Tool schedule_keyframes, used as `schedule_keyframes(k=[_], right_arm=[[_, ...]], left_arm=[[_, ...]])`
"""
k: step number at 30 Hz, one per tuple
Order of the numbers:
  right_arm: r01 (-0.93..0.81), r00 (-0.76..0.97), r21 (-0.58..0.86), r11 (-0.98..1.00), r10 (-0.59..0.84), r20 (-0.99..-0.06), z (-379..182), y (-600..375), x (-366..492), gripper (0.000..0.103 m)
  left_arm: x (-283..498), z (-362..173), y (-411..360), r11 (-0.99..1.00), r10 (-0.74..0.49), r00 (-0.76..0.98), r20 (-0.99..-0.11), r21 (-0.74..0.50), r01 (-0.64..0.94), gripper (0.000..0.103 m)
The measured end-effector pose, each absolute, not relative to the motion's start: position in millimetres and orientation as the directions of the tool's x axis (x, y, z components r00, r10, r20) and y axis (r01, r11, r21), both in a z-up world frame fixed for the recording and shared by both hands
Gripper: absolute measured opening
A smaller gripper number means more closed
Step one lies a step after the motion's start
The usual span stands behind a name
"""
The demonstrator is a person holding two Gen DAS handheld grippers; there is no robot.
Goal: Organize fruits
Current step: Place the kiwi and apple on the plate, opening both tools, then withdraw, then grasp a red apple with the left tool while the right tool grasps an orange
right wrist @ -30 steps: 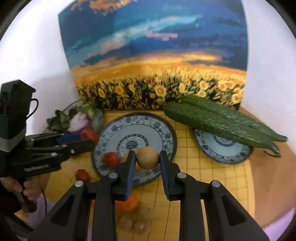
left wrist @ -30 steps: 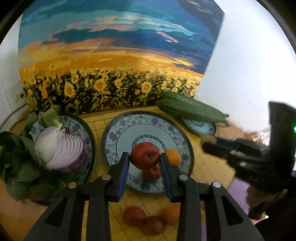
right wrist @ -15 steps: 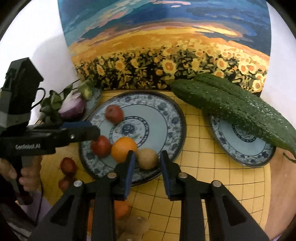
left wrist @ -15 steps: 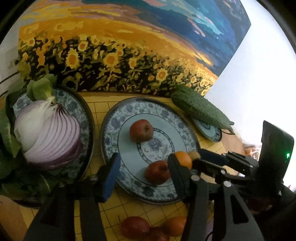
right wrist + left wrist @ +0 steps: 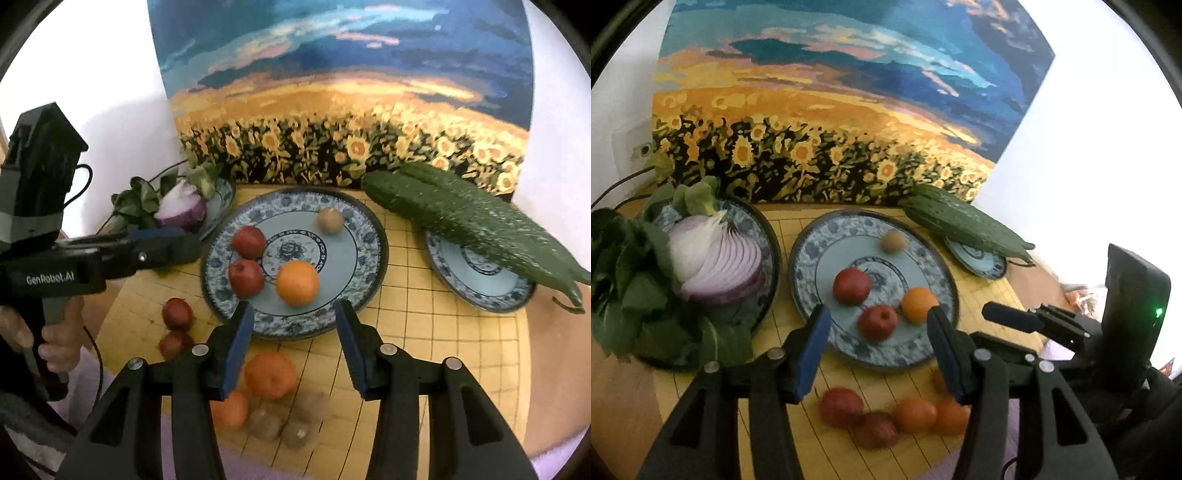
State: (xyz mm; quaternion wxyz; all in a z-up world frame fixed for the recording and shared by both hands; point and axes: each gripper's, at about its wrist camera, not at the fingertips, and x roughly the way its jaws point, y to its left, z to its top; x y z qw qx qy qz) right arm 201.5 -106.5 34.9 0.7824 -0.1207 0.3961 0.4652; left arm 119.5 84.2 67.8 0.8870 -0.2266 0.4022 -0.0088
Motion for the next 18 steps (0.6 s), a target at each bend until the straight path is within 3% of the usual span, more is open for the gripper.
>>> schedule_keyframes(k=[18], right_arm=[[-0.77,0.362,0.134,0.624,0.6,-0.714,57.2,-168.0,125.5,0.047]], left_arm=[[39.9,83.2,43.1,0.948,-0.192,0.662,-0.725,-0.311,-0.066,0.057]])
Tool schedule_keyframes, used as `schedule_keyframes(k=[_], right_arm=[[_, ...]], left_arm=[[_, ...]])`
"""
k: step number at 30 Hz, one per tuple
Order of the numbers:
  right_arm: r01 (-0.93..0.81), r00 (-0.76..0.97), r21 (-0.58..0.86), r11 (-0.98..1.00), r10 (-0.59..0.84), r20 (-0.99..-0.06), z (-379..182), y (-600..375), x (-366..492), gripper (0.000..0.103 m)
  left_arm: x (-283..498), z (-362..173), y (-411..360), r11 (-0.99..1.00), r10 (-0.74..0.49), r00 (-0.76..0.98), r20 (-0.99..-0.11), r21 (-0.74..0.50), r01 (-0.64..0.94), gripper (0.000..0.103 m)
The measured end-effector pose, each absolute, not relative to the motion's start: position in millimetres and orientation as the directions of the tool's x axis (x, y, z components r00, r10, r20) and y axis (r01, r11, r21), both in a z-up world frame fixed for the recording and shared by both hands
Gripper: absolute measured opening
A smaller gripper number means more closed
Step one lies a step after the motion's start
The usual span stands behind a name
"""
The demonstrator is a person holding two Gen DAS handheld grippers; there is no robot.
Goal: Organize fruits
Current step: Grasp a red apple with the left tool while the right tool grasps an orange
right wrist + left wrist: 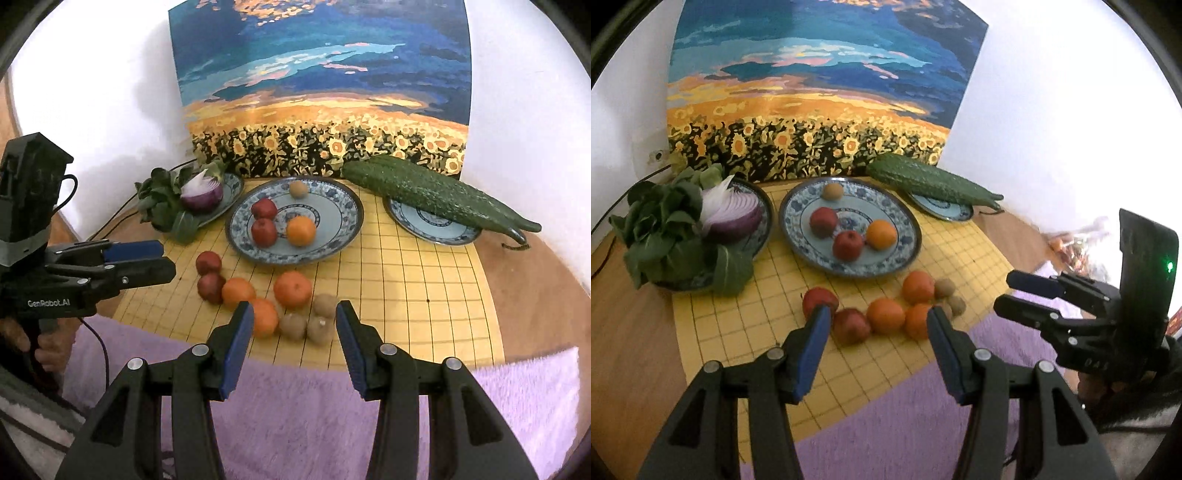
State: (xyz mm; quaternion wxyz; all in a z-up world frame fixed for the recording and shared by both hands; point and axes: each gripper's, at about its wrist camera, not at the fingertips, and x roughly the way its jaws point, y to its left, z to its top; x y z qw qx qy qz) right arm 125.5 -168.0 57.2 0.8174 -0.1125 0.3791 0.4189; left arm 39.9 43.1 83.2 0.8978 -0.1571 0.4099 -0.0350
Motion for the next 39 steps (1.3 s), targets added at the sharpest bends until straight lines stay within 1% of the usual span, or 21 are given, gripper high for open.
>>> schedule_keyframes(k=[7,12,15,17,23,27,29,30,31,32,34,35,37,38,39], right_arm=[[-0.769,0.343,0.142,0.623,0.59,-0.731,45.5,-173.2,111.6,0.047],[-0.764,0.315,0.142,0.629,0.556,-0.769,22.2,-179.8,97.5,0.047],[-0.759,0.298,0.158,0.632,0.553,-0.778,15.5,-182.1,95.5,0.047],[-0.758,0.303,0.158,0.633,0.556,-0.774,16.6,-181.4,96.4,0.047],[-0.787,0.301,0.155,0.597,0.592,-0.748,24.7,-169.8,105.0,0.047],[-0.826,0.321,0.109,0.553,0.621,-0.715,34.0,-152.3,109.2,0.047],[-0.841,0.334,0.062,0.537,0.606,-0.722,31.8,-140.8,112.2,0.047],[-0.847,0.339,0.041,0.53,0.597,-0.727,30.2,-135.8,114.0,0.047],[-0.855,0.34,0.021,0.518,0.591,-0.732,28.2,-129.6,115.5,0.047],[-0.864,0.334,0.01,0.504,0.588,-0.737,26.0,-124.2,116.8,0.047],[-0.872,0.329,-0.009,0.489,0.574,-0.75,20.4,-116.6,117.8,0.047],[-0.875,0.33,-0.021,0.485,0.563,-0.758,16.8,-112.8,118.3,0.046],[-0.88,0.324,-0.031,0.474,0.551,-0.769,11.4,-107.7,118.2,0.035],[-0.886,0.325,-0.04,0.462,0.558,-0.763,11.2,-106.1,116.6,0.032],[-0.893,0.333,-0.063,0.446,0.561,-0.758,10.5,-104.0,113.9,0.032]], left_arm=[[23.4,72.9,42.6,0.944,-0.2,0.638,-0.743,-0.321,-0.079,0.057],[15.5,54.3,45.5,0.937,-0.203,0.596,-0.777,-0.331,-0.111,0.057],[17.0,42.4,52.2,0.926,-0.207,0.564,-0.799,-0.346,-0.15,0.054],[19.2,43.7,54.4,0.925,-0.203,0.571,-0.796,-0.348,-0.155,0.052],[51.2,37.4,59.5,0.899,-0.252,0.571,-0.782,-0.408,-0.162,0.05],[71.3,22.4,66.5,0.874,-0.266,0.539,-0.799,-0.436,-0.214,0.05],[73.0,19.0,71.2,0.855,-0.273,0.561,-0.782,-0.464,-0.231,0.049],[74.4,17.9,71.4,0.853,-0.275,0.561,-0.781,-0.468,-0.233,0.045],[75.0,17.2,70.9,0.849,-0.288,0.561,-0.776,-0.478,-0.225,0.036],[75.7,15.7,69.6,0.843,-0.31,0.557,-0.77,-0.494,-0.213,0.032],[73.9,15.9,66.8,0.851,-0.307,0.556,-0.773,-0.485,-0.204,0.032],[72.7,15.8,66.2,0.853,-0.312,0.551,-0.774,-0.484,-0.196,0.032],[68.2,17.7,65.8,0.854,-0.32,0.542,-0.777,-0.484,-0.19,0.031],[64.4,20.2,66.1,0.856,-0.324,0.539,-0.777,-0.484,-0.183,0.031],[61.0,23.8,66.4,0.855,-0.332,0.542,-0.772,-0.489,-0.173,0.031]])
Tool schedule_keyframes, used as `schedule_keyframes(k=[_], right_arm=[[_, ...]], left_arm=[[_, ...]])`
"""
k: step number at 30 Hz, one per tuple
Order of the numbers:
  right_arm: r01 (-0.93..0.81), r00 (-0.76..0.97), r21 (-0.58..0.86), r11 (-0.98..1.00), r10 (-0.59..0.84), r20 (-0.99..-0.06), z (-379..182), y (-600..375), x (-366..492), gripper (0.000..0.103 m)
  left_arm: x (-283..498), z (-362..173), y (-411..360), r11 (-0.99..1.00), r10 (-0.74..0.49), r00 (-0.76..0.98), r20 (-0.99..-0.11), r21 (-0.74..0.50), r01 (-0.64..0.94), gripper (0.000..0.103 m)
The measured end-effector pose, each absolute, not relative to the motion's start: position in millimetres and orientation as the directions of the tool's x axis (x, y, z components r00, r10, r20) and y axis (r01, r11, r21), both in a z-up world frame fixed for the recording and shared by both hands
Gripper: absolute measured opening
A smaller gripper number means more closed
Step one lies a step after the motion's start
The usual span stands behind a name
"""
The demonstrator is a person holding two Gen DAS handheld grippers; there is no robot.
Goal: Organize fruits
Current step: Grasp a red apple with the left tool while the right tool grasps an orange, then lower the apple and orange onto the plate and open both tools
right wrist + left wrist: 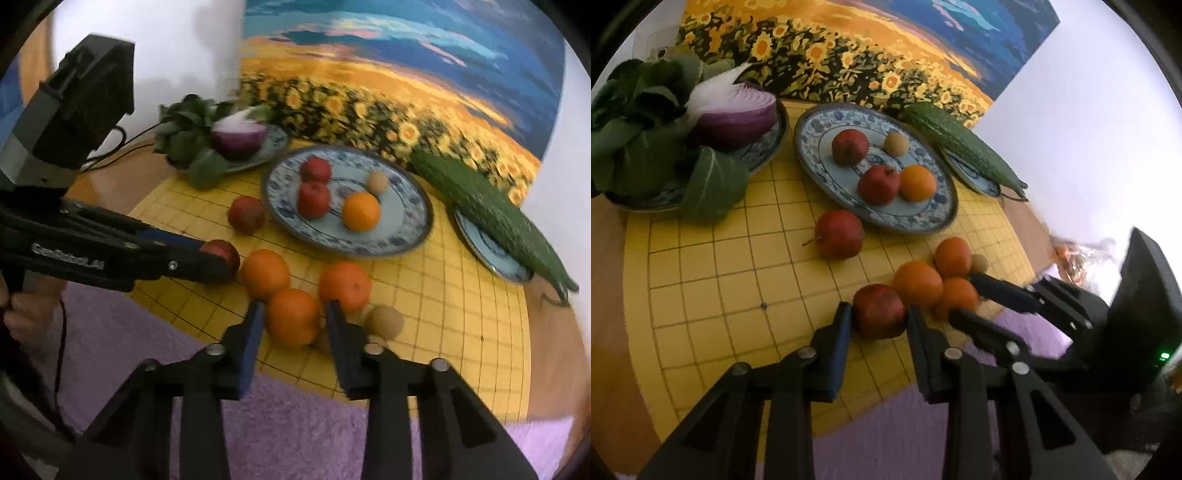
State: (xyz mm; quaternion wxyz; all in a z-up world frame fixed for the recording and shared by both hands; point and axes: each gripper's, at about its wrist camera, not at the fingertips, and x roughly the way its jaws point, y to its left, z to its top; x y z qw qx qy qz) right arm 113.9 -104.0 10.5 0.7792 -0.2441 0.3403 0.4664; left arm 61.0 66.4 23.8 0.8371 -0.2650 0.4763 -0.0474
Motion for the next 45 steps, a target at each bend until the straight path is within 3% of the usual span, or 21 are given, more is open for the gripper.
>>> schedule_keyframes(k=[8,12,16,24,29,34,45], right_arm=[[-0.911,0.341,-0.13,0.391,0.536,-0.772,5.5,-93.6,112.1,0.033],[-0.916,0.338,-0.141,0.376,0.531,-0.777,-0.2,-88.6,110.5,0.033],[-0.926,0.307,-0.1,0.363,0.573,-0.759,8.0,-96.4,108.5,0.033],[-0.853,0.294,0.169,0.493,0.722,-0.626,55.8,-114.7,164.8,0.033],[-0.871,0.308,0.098,0.481,0.691,-0.653,51.1,-81.0,195.8,0.033],[-0.907,0.18,0.15,0.393,0.684,-0.707,37.2,-46.6,215.3,0.033],[-0.912,-0.104,0.303,0.277,0.558,-0.824,10.6,-1.9,258.1,0.033]], left_arm=[[66.8,70.2,84.7,0.855,-0.287,0.648,-0.706,-0.493,-0.16,0.031],[101.9,75.1,92.0,0.875,-0.225,0.656,-0.72,-0.445,-0.188,0.031],[127.2,55.8,96.8,0.881,-0.18,0.605,-0.775,-0.401,-0.252,0.031],[138.3,38.1,96.6,0.878,-0.199,0.595,-0.779,-0.411,-0.244,0.032],[141.6,36.5,93.9,0.887,-0.176,0.592,-0.787,-0.387,-0.251,0.036],[140.1,39.0,95.2,0.862,-0.211,0.614,-0.76,-0.441,-0.25,0.056],[138.0,38.2,103.2,0.84,-0.228,0.646,-0.729,-0.482,-0.248,0.056]])
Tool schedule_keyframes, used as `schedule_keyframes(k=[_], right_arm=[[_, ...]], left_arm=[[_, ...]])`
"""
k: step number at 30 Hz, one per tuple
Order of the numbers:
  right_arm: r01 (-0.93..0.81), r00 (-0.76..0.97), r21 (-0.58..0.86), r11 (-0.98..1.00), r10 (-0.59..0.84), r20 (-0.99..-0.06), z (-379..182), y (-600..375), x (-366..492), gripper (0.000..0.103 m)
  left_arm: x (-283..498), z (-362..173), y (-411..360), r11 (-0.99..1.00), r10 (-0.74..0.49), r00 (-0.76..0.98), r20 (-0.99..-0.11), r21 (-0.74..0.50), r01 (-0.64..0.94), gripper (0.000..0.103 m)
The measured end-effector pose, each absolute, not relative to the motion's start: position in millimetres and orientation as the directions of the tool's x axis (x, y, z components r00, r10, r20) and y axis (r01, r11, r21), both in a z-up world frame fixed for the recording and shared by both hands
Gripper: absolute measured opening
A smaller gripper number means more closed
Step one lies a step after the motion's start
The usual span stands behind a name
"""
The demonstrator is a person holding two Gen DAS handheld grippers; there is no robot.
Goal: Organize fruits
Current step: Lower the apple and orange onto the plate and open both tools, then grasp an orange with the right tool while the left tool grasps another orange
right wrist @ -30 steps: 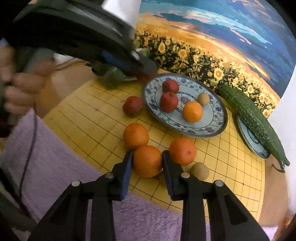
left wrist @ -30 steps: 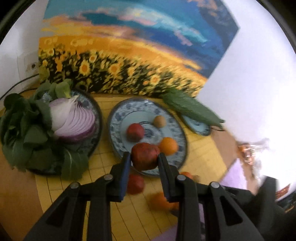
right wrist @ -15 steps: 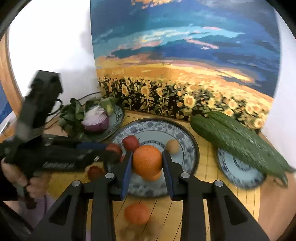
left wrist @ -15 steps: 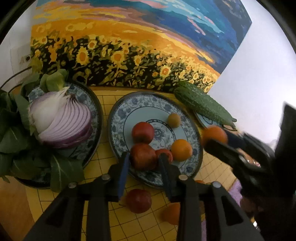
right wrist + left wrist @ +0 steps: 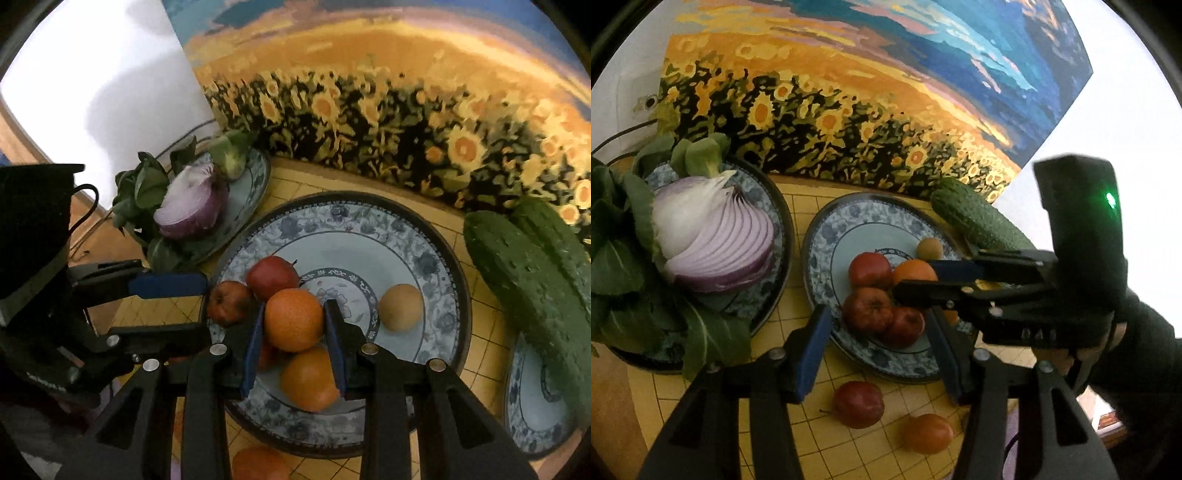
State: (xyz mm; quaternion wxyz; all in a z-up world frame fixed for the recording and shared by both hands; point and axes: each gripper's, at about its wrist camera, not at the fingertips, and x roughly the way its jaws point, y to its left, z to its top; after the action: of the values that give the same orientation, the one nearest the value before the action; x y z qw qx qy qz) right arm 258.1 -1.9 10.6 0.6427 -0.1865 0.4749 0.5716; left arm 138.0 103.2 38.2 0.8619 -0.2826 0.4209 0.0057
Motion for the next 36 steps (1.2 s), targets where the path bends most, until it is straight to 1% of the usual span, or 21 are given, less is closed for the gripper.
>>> schedule_keyframes(k=[3,5,6,7,12,18,22,25,30,36], right_arm=[[-0.928,-0.114,0.276,0.249,0.517,-0.848,8.0,8.0,259.5,0.034],[-0.943,-0.122,0.259,0.208,0.507,-0.853,8.7,10.7,257.1,0.039],[-0.947,-0.127,0.255,0.195,0.503,-0.855,8.2,12.2,255.9,0.044],[-0.951,-0.134,0.254,0.179,0.499,-0.856,9.1,12.5,256.4,0.045],[-0.957,-0.111,0.231,0.176,0.512,-0.852,20.8,4.4,261.2,0.046],[-0.949,-0.063,0.225,0.221,0.566,-0.822,44.3,-21.9,262.5,0.047],[-0.921,-0.018,0.257,0.293,0.627,-0.778,61.1,-55.4,254.5,0.047],[-0.902,0.038,0.263,0.342,0.67,-0.742,69.6,-86.7,239.2,0.047],[-0.866,0.092,0.294,0.405,0.706,-0.702,69.6,-120.6,210.4,0.047],[-0.807,0.15,0.343,0.48,0.729,-0.668,61.9,-155.6,175.0,0.045]], left_arm=[[136.0,38.4,102.1,0.839,-0.222,0.65,-0.727,-0.482,-0.252,0.056],[136.2,38.8,102.6,0.838,-0.22,0.647,-0.73,-0.481,-0.258,0.056],[135.2,39.3,103.1,0.836,-0.22,0.647,-0.73,-0.483,-0.261,0.056],[134.2,39.9,104.3,0.833,-0.218,0.649,-0.729,-0.485,-0.265,0.056],[125.4,48.2,104.8,0.835,-0.199,0.659,-0.726,-0.477,-0.274,0.056],[112.7,65.2,89.9,0.874,-0.2,0.661,-0.723,-0.436,-0.213,0.056],[99.5,76.1,81.0,0.9,-0.196,0.652,-0.733,-0.399,-0.177,0.056],[87.0,80.3,79.1,0.894,-0.235,0.639,-0.733,-0.421,-0.154,0.056],[67.3,83.5,80.6,0.887,-0.233,0.632,-0.739,-0.429,-0.174,0.055],[46.2,91.9,64.5,0.904,-0.212,0.635,-0.743,-0.396,-0.162,0.053]])
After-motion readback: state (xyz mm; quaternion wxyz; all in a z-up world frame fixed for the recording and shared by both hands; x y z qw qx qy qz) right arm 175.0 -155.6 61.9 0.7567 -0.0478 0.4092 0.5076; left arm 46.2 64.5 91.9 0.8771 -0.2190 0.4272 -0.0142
